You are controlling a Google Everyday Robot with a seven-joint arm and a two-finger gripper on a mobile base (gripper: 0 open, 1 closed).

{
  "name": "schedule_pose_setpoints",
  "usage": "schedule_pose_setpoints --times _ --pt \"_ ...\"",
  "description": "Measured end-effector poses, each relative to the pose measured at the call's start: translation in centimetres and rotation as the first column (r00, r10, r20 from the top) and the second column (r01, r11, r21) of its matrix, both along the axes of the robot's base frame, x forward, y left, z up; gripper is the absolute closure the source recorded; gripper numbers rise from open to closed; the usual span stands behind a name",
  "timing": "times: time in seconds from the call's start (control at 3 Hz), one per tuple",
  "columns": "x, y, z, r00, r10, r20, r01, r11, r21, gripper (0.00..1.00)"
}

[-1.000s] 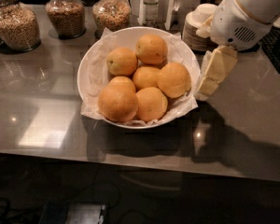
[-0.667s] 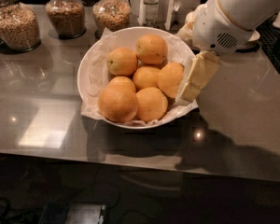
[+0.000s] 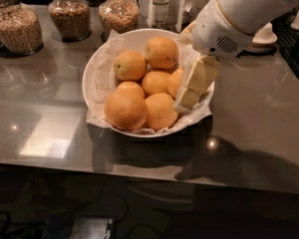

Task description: Pick orange from white bowl

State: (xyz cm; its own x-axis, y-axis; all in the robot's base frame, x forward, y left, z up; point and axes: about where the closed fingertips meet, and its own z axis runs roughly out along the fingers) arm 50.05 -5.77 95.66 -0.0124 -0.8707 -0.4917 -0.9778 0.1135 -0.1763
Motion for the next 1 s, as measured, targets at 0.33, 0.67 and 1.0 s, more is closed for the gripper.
schedule_pose_setpoints --times 0.33,0.67,1.0 --pt "0.0 0.0 0.0 1.0 0.0 0.0 0.0 1.0 0.0 0.17" --pt "0.0 0.0 0.0 1.0 0.0 0.0 0.0 1.0 0.0 0.15" --pt "0.01 0.04 -0.07 1.0 0.0 0.001 0.0 1.0 -0.002 0.05"
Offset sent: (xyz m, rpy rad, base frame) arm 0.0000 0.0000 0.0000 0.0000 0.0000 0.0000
